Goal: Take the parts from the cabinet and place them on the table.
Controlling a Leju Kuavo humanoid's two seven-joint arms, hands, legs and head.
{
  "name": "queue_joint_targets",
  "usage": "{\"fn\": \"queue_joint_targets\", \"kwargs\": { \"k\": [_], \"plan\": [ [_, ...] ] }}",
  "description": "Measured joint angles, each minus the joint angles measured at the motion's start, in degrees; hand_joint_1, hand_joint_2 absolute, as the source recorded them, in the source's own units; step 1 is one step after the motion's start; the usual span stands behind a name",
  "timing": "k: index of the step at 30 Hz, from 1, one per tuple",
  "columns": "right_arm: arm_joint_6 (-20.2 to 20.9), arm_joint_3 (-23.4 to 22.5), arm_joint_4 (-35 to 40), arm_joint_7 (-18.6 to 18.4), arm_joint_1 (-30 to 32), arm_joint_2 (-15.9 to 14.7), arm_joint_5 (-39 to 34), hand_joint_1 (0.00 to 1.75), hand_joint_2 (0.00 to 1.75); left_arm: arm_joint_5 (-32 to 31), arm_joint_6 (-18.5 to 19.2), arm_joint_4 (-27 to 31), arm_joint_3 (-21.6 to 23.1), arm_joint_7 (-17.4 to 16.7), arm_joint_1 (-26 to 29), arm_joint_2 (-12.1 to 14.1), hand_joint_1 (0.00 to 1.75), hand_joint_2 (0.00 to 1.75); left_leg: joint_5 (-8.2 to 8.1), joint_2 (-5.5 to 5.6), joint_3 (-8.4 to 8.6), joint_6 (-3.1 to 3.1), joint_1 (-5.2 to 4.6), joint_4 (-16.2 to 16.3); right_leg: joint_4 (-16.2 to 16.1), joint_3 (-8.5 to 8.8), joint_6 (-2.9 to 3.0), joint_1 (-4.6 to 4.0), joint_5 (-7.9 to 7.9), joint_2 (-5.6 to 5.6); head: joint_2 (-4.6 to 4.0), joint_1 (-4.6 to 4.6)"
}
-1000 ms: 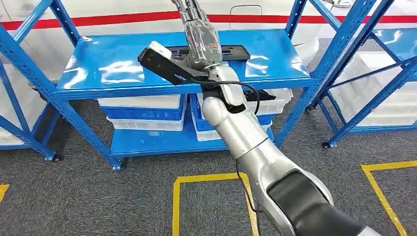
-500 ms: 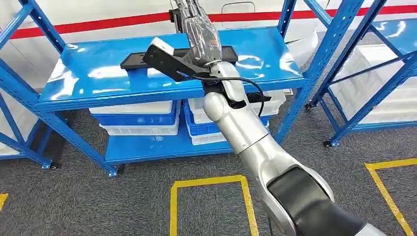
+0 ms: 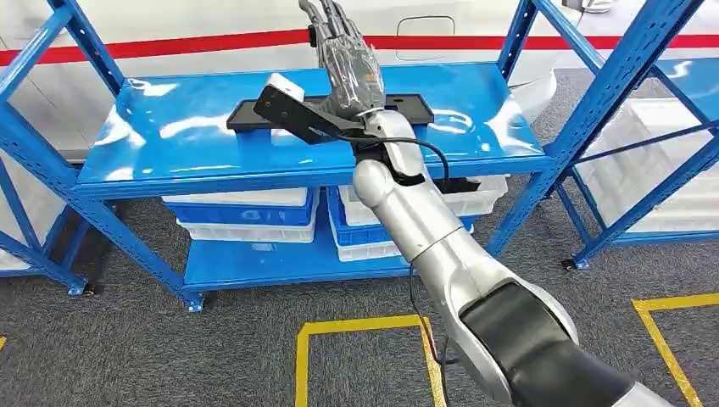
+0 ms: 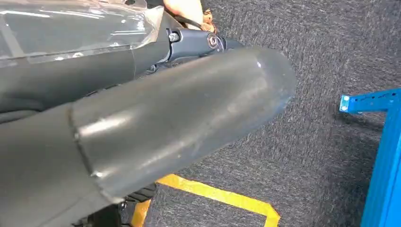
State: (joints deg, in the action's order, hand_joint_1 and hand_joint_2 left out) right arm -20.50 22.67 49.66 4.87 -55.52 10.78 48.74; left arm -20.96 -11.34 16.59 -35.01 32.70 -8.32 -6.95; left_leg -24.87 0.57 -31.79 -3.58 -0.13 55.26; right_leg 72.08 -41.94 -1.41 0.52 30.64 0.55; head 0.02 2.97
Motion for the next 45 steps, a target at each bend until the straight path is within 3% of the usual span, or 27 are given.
{"fn": "queue_joint_targets", "kwargs": {
  "k": [2, 3, 4, 5, 6, 9, 11, 13, 14, 15, 18, 19, 20, 23, 24, 25, 28, 29, 31, 33, 34, 35, 36, 40, 42, 44, 45],
  "plan": [
    [-0.1, 0.0, -0.3, 0.1, -0.1, 0.0, 0.0, 0.00, 1.75, -0.1, 0.0, 0.0, 0.0, 0.0, 0.1, 0.0, 0.00, 0.00, -1.10, 0.00, 1.28, 0.52, 0.12, 0.2, -10.9, 3.99, -1.96, 0.30, -6.40, -0.19, -0.02, 0.00],
    [-0.2, 0.0, -0.5, 0.2, -0.1, -0.1, -0.1, 0.00, 1.75, -0.2, 0.0, 0.0, 0.0, 0.0, 0.1, 0.0, 0.00, 0.00, -1.70, 0.00, 1.54, 0.89, 0.11, 0.4, -15.4, 5.31, -1.92, 0.52, -8.98, -0.58, -0.02, 0.09],
    [-0.4, 0.0, -1.0, 0.2, -0.1, -0.3, -0.2, 0.00, 1.75, -0.3, 0.0, 0.0, 0.0, 0.0, 0.1, 0.1, 0.00, 0.00, -2.12, -0.03, 1.63, 1.27, -0.05, 0.6, -15.5, 5.19, -0.49, -0.03, -7.48, -0.57, -0.02, 0.00],
    [-0.5, 0.0, -1.0, 0.2, -0.2, -0.2, -0.2, 0.00, 1.75, -0.5, 0.0, 0.0, 0.0, 0.0, 0.0, 0.1, 0.00, 0.00, -2.36, -0.17, 1.20, 1.59, -0.08, 0.6, -15.5, 5.96, 0.75, -0.21, -7.53, -0.56, 0.00, 0.02],
    [-0.5, -0.1, -1.0, 0.2, 0.0, -0.3, -0.2, 0.00, 1.75, -0.7, 0.0, 0.0, 0.0, 0.0, 0.1, 0.0, 0.00, 0.00, -2.38, -0.25, 1.51, 1.92, -0.05, 0.9, -15.5, 5.64, 1.33, -0.16, -7.92, -0.44, 0.00, -0.13],
    [-0.6, -0.4, -1.0, 0.2, -0.1, -0.2, -0.2, 0.00, 1.75, -1.1, 0.1, 0.0, 0.0, 0.0, 0.2, 0.0, 0.00, 0.00, -2.91, -0.31, 0.33, 2.46, 0.22, 3.7, -15.6, 7.20, 2.43, 0.47, -7.42, -0.26, 0.00, -0.07],
    [-0.7, -0.3, -1.0, 0.3, -0.1, -0.2, 0.1, 0.00, 1.75, -1.3, 0.2, 0.0, 0.0, 0.1, 0.1, 0.0, 0.00, 0.00, -4.27, -0.39, -4.09, 3.29, 0.58, 11.3, -15.6, 7.87, 3.06, 0.49, -6.84, -0.26, 0.00, -0.24],
    [-0.8, -0.3, -1.1, 0.2, 0.5, -0.3, 0.4, 0.00, 1.75, -1.3, 0.2, 0.0, 0.0, 0.1, 0.2, 0.0, 0.00, 0.00, -8.15, -0.41, -9.98, 3.85, 0.81, 19.1, -15.6, 8.58, 3.08, 0.36, -6.04, -0.12, 0.00, -0.26],
    [-0.8, -0.3, -1.1, 0.2, 0.8, -0.4, 0.5, 0.00, 1.75, -1.5, 0.1, -0.1, 0.0, 0.0, 0.3, 0.0, 0.00, 0.00, -8.24, -0.41, -11.40, 3.86, 0.82, 19.8, -15.6, 9.05, 3.01, 0.33, -5.63, -0.04, 0.00, -0.26],
    [-0.9, -0.3, -1.1, 0.2, 1.0, -0.4, 0.5, 0.00, 1.75, -1.7, 0.1, -0.1, 0.0, 0.0, 0.4, 0.0, 0.00, 0.00, -6.59, -0.42, -11.40, 3.68, 0.82, 17.8, -15.6, 9.63, 2.95, 0.23, -5.21, 0.07, 0.00, -0.28],
    [-1.2, -0.4, -1.0, 0.2, 1.0, -0.4, 0.4, 0.00, 1.75, -1.8, 0.0, -0.1, 0.0, 0.0, 0.4, 0.0, 0.00, 0.00, 3.70, -0.41, -5.94, 1.99, 0.48, 2.7, -15.7, 11.64, 2.71, -0.06, -3.85, 0.16, 0.00, -0.24],
    [-1.2, -0.4, -1.1, 0.3, 1.0, -0.5, 0.4, 0.00, 1.75, -1.8, 0.0, -0.1, 0.0, 0.0, 0.4, 0.1, 0.00, 0.00, 3.82, -0.41, -5.47, 1.72, 0.14, 1.7, -15.8, 12.07, 2.47, -0.16, -3.51, 0.17, 0.00, -0.17],
    [-1.2, -0.4, -1.1, 0.4, 1.0, -0.5, 0.4, 0.00, 1.75, -1.9, 0.0, -0.1, 0.0, 0.0, 0.3, 0.0, 0.00, 0.00, 2.46, -0.53, -5.30, 1.52, -0.21, 1.1, -16.3, 12.09, 2.19, -0.16, -3.35, 0.31, -0.02, -0.26],
    [-1.6, -0.5, -1.1, 0.6, 1.2, -0.7, 0.3, 0.00, 1.75, -1.9, 0.0, -0.1, 0.0, -0.1, 0.3, 0.0, 0.00, 0.00, 3.07, -0.30, -3.15, 0.10, -0.34, -0.2, -15.3, 12.90, 0.66, -0.65, -4.29, 0.25, 0.00, -0.20],
    [-1.6, -0.6, -1.1, 0.7, 1.3, -0.7, 0.4, 0.00, 1.75, -2.1, 0.0, -0.1, 0.0, -0.1, 0.3, -0.1, 0.00, 0.00, 3.27, -0.36, -2.34, 0.07, 0.03, -0.7, -14.4, 12.09, 0.56, -0.77, -3.40, 0.14, 0.00, -0.16],
    [-1.6, -0.6, -1.1, 0.9, 1.1, -0.8, 0.4, 0.00, 1.75, -2.2, 0.0, -0.1, 0.0, -0.2, 0.2, -0.1, 0.00, 0.00, 3.12, -0.32, -1.92, -0.13, -0.06, -0.7, -11.8, 11.02, 0.53, -0.61, -2.91, 0.10, -0.02, -0.11],
    [-1.6, -0.7, -1.1, 0.6, 1.2, -0.8, 0.8, 0.00, 1.75, -2.8, 0.2, -0.1, 0.0, -1.1, -0.1, -0.1, 0.00, 0.00, 2.31, -0.27, -1.72, -0.49, -0.14, -0.6, 1.0, 2.49, 1.17, -0.48, 2.06, 0.10, -0.02, -0.11],
    [-1.6, -0.8, -1.1, 0.2, 1.4, -0.9, 1.1, 0.00, 1.75, -3.1, 0.3, -0.1, 0.1, -1.4, -0.1, -0.1, 0.00, 0.00, 2.05, -0.22, -1.53, -0.43, -0.16, -0.6, 2.7, 0.80, 0.73, -0.47, 2.51, 0.09, -0.02, -0.11],
    [-1.6, -0.8, -1.0, -0.3, 1.6, -1.0, 1.6, 0.00, 1.75, -3.4, 0.5, -0.1, 0.2, -1.7, -0.1, -0.2, 0.00, 0.00, 1.38, -0.06, -0.72, -0.17, -0.16, -0.6, -1.2, 1.11, -0.40, -0.38, -0.16, 0.05, -0.02, -0.11],
    [-1.5, -0.9, -0.7, -0.7, 1.6, -1.0, 1.8, 0.00, 1.75, -3.8, 0.6, -0.1, 0.4, -2.0, -0.2, -0.3, 0.00, 0.00, 0.31, -0.01, 0.70, 0.30, -0.15, -0.5, -13.0, 5.66, -1.70, -0.03, -6.74, -0.18, -0.02, -0.11],
    [-1.3, -1.0, -0.6, -0.9, 1.7, -1.3, 2.1, 0.00, 1.75, -4.0, 0.7, -0.1, 0.4, -2.1, -0.2, -0.3, 0.00, 0.00, -0.17, -0.02, 1.02, 0.65, -0.24, -0.5, -16.2, 6.55, -1.41, 0.06, -8.71, -0.45, -0.02, -0.04],
    [-1.0, -1.2, -0.5, -1.0, 1.7, -1.4, 2.1, 0.00, 1.75, -4.1, 0.7, -0.1, 0.5, -2.2, -0.3, -0.3, 0.00, 0.00, -0.50, 0.10, 1.11, 0.94, -0.45, -0.3, -16.7, 6.43, -0.02, -0.19, -7.18, -0.53, -0.02, -0.18],
    [-0.9, -1.2, -0.1, -1.1, 1.8, -1.3, 2.4, 0.00, 1.75, -4.2, 0.7, -0.1, 0.6, -2.3, -0.5, -0.3, 0.00, 0.00, -0.92, -0.01, 0.75, 1.47, -0.41, -0.4, -16.5, 7.23, 1.05, -0.39, -7.31, -0.50, 0.00, -0.17],
    [-0.9, -1.8, 0.9, -1.2, 2.0, -1.6, 2.7, 0.00, 1.75, -4.5, 1.0, -0.1, 0.9, -2.4, -0.6, -0.2, 0.00, 0.00, -2.00, -0.28, 0.07, 2.62, -0.12, 3.0, -16.6, 8.78, 2.81, 0.38, -7.19, -0.27, -0.02, -0.11],
    [-0.7, -1.8, 1.2, -1.2, 2.1, -1.6, 2.7, 0.00, 1.75, -4.8, 1.1, -0.2, 1.0, -2.5, -0.8, -0.3, 0.00, 0.00, -4.98, -0.35, -5.63, 3.56, 0.44, 12.8, -16.6, 9.49, 3.38, 0.35, -6.43, -0.24, 0.00, -0.24],
    [-0.6, -1.9, 1.2, -1.2, 2.7, -1.7, 2.7, 0.00, 1.75, -4.8, 1.1, -0.2, 1.3, -2.6, -0.6, -0.3, 0.00, 0.00, -7.73, -0.39, -10.45, 4.01, 0.75, 19.2, -16.6, 10.06, 3.31, 0.23, -5.74, -0.13, 0.00, -0.26],
    [-0.6, -2.0, 1.2, -1.2, 3.1, -1.7, 2.8, 0.00, 1.75, -4.8, 1.1, -0.2, 1.4, -2.6, -0.6, -0.3, 0.00, 0.00, -6.92, -0.42, -11.56, 3.99, 0.86, 19.2, -16.6, 10.60, 3.19, 0.22, -5.27, -0.07, 0.00, -0.24]
  ]
}}
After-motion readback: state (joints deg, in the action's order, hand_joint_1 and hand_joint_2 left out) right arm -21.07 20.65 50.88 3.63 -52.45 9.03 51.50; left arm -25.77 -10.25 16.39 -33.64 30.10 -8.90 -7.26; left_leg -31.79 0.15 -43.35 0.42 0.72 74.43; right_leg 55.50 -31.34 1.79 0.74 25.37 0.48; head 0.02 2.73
